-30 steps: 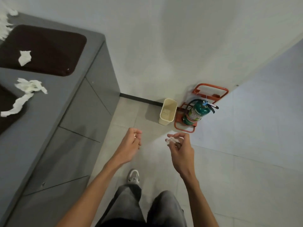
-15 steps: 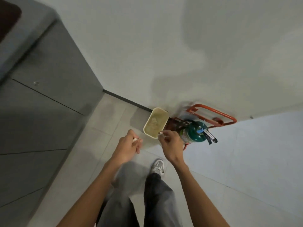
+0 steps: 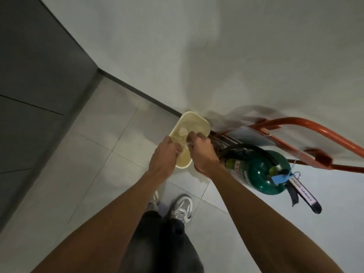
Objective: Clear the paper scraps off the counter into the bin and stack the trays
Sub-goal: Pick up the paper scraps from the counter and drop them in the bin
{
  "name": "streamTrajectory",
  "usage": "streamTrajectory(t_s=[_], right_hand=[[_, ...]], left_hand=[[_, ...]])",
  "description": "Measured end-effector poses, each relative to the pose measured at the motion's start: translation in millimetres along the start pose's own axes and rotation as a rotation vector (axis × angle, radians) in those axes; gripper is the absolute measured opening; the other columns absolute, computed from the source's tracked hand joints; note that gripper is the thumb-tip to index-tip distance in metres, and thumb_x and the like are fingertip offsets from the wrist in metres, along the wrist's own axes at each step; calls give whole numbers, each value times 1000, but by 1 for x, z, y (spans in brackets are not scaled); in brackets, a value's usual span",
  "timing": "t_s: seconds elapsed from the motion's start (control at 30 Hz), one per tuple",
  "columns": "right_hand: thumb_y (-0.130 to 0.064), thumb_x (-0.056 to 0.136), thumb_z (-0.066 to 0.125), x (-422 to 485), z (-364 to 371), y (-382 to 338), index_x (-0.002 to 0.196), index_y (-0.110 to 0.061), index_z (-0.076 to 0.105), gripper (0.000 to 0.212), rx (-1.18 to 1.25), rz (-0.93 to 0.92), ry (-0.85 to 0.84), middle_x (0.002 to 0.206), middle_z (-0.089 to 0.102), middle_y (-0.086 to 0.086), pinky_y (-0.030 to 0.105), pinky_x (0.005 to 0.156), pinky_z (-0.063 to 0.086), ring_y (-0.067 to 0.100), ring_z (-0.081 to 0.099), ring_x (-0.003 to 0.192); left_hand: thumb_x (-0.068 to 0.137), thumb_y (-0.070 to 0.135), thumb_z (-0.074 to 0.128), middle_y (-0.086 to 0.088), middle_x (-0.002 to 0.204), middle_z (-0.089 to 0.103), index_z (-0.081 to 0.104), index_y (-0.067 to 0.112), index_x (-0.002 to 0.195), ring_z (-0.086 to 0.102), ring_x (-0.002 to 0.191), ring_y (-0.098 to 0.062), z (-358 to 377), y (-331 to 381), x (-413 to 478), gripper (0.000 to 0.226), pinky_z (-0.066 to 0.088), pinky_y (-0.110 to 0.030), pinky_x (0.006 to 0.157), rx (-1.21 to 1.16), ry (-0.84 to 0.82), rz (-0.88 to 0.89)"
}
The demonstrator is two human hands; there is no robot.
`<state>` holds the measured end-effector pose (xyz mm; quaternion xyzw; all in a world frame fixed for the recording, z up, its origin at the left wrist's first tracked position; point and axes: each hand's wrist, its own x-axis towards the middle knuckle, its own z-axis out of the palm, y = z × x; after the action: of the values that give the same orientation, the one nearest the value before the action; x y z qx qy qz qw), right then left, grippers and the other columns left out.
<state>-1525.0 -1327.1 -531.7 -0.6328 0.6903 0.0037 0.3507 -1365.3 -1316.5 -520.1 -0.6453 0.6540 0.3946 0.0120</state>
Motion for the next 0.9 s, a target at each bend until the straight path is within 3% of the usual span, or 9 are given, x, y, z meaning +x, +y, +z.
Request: streamTrajectory(t_s=[0.07, 0.23, 0.33, 0.43, 0.7, 0.8, 0.9], right_hand=[[-11, 103, 53, 32, 24, 12, 125, -14, 56, 23, -101, -45, -66, 122, 56, 13, 51, 83, 61, 37, 67, 94], [-20, 109, 43, 84, 69, 40, 133, -15, 57, 28, -358, -173, -208, 133, 53, 14, 47, 94, 52, 37, 59, 116], [-17, 106, 49, 93, 74, 39, 136, -18, 56, 31, -432, -167, -303, 134, 57, 14, 46, 95, 53, 36, 59, 122], [-17, 106, 49, 83, 57, 26, 142, -19, 54, 37, -430, -122, -297, 137, 60, 15, 49, 96, 57, 36, 62, 122], [-18, 102, 51, -5, -42, -51, 146, -24, 47, 44, -232, -15, -124, 135, 62, 8, 52, 88, 61, 34, 67, 114], [-16, 99, 57, -60, -86, -98, 142, -24, 52, 44, -119, -49, -11, 135, 65, 10, 53, 80, 65, 36, 71, 106], [-17, 102, 55, -129, -130, -154, 140, -27, 54, 39, -30, -121, 62, 135, 65, 10, 53, 79, 65, 35, 71, 105]], left_hand=[[94, 25, 50, -4, 112, 64, 58, 23, 113, 63, 96, -27, 31, -10, 28, 21, 52, -43, 82, 67, -32, 53], [101, 32, 47, -6, 142, 54, 46, 17, 144, 56, 127, -27, 99, -41, 82, 45, 50, -44, 103, 280, -315, 196], [99, 20, 54, -18, 151, 44, 44, 11, 151, 39, 144, -38, 101, -38, 83, 53, 36, -51, 115, 515, -447, 114], [103, 31, 48, -15, 157, 40, 41, 16, 153, 23, 154, -37, 85, -33, 72, 52, 23, -50, 122, 558, -473, 103], [105, 32, 42, -9, 139, 60, 52, 17, 139, 48, 135, -29, -45, -10, -19, 39, 45, -44, 106, 481, -130, 230], [107, 32, 41, -6, 142, 59, 50, 19, 146, 50, 137, -26, -110, 2, -83, 41, 45, -41, 108, 317, -4, 180], [107, 33, 45, -5, 140, 60, 51, 22, 146, 58, 126, -24, -173, 13, -160, 41, 49, -39, 101, 157, 161, 85]])
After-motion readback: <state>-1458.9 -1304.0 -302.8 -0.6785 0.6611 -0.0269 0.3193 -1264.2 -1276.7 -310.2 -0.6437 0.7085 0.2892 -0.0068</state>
